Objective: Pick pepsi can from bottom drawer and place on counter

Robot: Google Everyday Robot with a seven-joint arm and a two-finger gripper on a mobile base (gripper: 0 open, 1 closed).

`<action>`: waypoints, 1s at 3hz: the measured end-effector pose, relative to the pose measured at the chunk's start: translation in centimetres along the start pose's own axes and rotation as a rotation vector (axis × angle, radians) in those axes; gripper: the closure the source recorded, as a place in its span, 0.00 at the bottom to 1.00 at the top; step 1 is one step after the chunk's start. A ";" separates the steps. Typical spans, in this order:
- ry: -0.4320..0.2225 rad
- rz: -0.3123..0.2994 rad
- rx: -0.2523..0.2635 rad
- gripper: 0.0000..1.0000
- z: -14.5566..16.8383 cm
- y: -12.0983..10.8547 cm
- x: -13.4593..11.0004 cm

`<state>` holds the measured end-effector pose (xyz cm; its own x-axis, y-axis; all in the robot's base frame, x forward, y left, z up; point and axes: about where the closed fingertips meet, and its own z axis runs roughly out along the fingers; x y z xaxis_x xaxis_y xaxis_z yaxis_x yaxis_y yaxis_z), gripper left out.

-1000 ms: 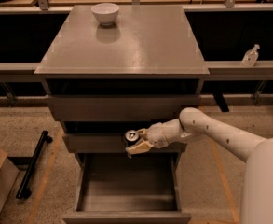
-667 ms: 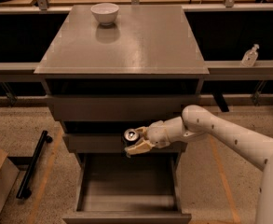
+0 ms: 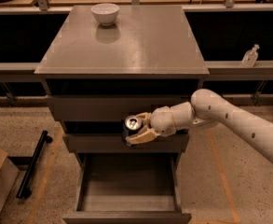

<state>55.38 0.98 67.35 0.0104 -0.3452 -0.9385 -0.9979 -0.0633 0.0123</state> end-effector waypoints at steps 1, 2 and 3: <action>0.025 -0.060 0.019 1.00 -2.3 0.0 -4.8; 0.094 -0.148 0.053 1.00 -4.5 0.5 -11.8; 0.094 -0.148 0.053 1.00 -4.5 0.5 -11.8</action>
Offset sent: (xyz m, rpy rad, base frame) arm -0.0039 -0.0077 0.1957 -0.1509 -0.2540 -0.0124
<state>55.00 0.83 79.95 0.1609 -0.4221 -0.8921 -0.9870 -0.0712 -0.1443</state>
